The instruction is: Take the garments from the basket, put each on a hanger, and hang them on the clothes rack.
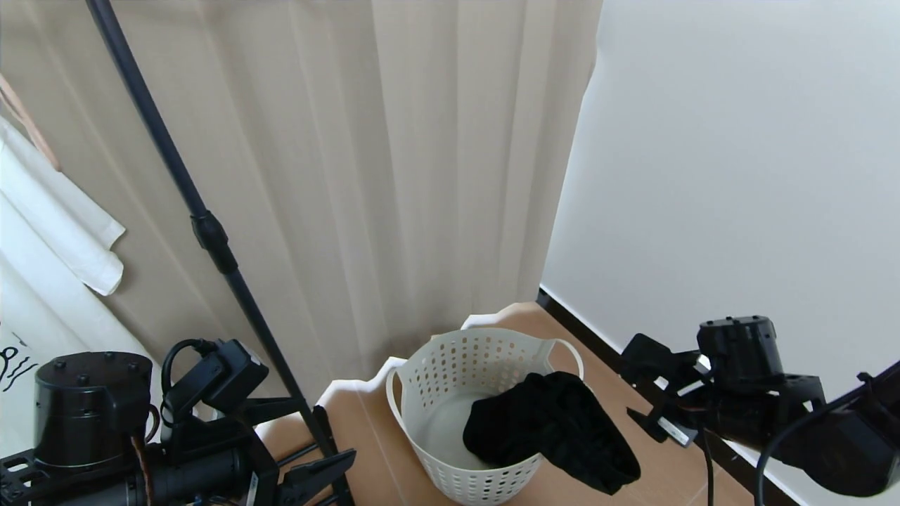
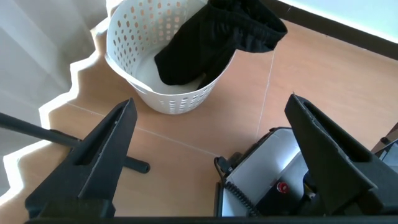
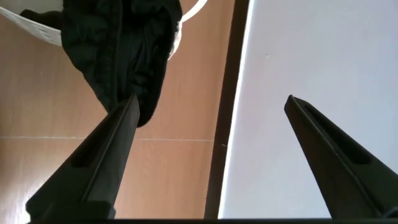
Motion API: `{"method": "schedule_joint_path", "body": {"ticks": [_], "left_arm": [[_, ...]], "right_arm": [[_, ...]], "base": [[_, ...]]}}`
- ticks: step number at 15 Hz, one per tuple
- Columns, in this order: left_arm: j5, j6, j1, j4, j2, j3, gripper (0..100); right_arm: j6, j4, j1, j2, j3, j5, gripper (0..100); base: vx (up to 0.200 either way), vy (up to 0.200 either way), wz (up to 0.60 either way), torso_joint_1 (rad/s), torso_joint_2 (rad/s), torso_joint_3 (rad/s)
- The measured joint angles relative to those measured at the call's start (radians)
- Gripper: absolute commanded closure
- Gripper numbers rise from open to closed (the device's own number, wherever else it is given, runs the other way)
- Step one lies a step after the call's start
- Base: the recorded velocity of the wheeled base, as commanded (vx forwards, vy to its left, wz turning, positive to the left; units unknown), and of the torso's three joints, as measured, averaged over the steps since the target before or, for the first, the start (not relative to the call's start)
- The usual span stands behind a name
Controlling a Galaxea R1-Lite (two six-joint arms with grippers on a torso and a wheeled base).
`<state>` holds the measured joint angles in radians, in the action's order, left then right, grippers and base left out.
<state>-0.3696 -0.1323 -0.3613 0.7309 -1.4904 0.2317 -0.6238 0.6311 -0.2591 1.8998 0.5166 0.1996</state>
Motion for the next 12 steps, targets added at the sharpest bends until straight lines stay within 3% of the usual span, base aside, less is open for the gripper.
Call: {"method": "schedule_joint_path", "body": {"ticks": [2,3,12], "left_arm": [[0.0,-0.001,-0.003,0.0,0.001,-0.001,0],[0.0,0.0,-0.003,0.0,0.001,-0.001,0],[0.0,0.0,-0.016,0.001,0.002,-0.004,0]], "right_arm": [[-0.005,-0.169,-0.001,-0.006,0.147,-0.004,0],[-0.007,-0.194,-0.005,0.001,0.194,-0.006,0],[-0.001,-0.144,-0.036,0.14,0.324,-0.008,0]], "base": [[0.0,0.0,0.0,0.002,0.0,-0.193],[0.0,0.0,0.0,0.002,0.0,-0.193],[0.0,0.0,0.0,0.002,0.0,-0.197]]}}
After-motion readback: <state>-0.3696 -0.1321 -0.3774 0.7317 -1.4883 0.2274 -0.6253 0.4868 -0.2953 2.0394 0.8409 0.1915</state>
